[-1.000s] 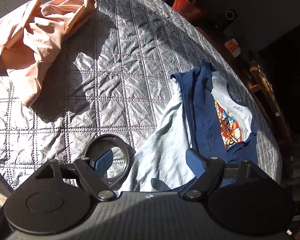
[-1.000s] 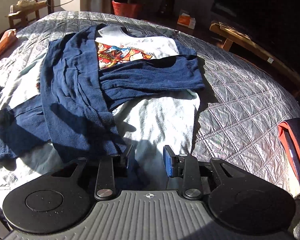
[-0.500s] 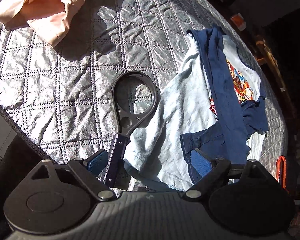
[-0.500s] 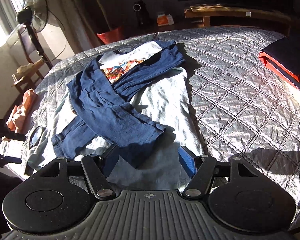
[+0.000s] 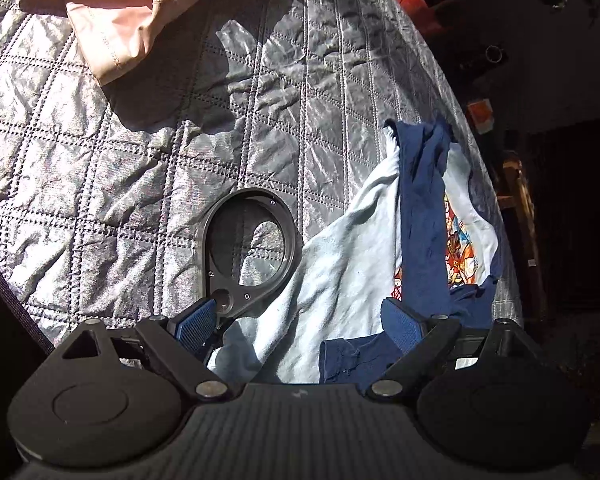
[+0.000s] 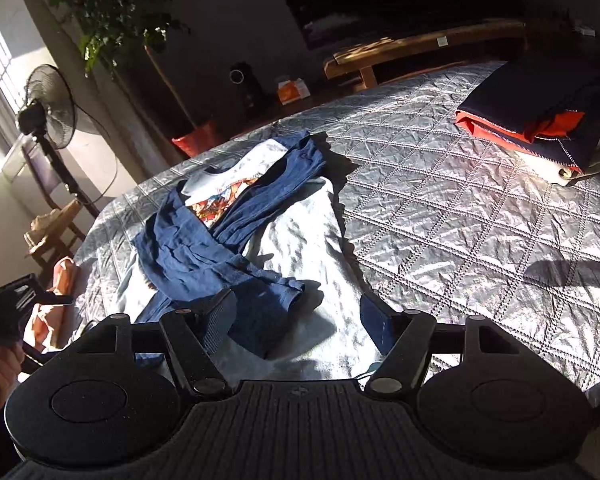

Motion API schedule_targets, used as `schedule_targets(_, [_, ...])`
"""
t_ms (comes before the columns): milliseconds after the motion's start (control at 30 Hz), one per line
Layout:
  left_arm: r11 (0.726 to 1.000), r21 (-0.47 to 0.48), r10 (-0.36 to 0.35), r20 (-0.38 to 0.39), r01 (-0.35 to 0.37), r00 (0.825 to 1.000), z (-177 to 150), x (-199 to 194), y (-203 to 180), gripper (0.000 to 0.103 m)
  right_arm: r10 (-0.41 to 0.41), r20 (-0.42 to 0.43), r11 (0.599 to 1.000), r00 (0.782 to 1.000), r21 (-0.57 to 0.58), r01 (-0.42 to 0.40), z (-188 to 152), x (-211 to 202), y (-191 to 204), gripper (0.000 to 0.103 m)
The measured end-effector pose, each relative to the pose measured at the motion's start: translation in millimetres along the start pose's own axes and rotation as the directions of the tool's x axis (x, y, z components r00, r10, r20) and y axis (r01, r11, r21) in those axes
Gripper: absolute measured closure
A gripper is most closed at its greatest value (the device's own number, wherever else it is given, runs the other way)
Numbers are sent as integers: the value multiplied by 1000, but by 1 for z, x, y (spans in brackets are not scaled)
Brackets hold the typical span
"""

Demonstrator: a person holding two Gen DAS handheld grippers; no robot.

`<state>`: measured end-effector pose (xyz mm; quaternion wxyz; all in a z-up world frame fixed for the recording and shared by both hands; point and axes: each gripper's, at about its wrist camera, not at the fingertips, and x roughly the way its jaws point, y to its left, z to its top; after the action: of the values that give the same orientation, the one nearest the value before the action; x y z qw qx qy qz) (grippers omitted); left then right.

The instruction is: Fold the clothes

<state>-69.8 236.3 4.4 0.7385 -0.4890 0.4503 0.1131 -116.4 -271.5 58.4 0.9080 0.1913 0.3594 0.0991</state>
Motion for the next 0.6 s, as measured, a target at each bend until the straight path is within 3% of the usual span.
schedule_targets(100, [998,18,-60,-6,60,998,-1,5,-10,15,31,5,1000,1000,-1,-31,0,3,3,29])
schedule_targets(200, [998,54,-24,-54,27,998,-5,21,-16,15,42,3,999,999,2,-42,0,4,5,29])
schedule_targets(300, [1000,10,13,-92,-12,996,-8,33,-7,16,44,5,999,999,16,-44,0,4,4,29])
schedule_targets(600, [999,-28,28,-25,-28,999,15,28,7,20,53,3,998,999,32,-53,-1,6,3,29])
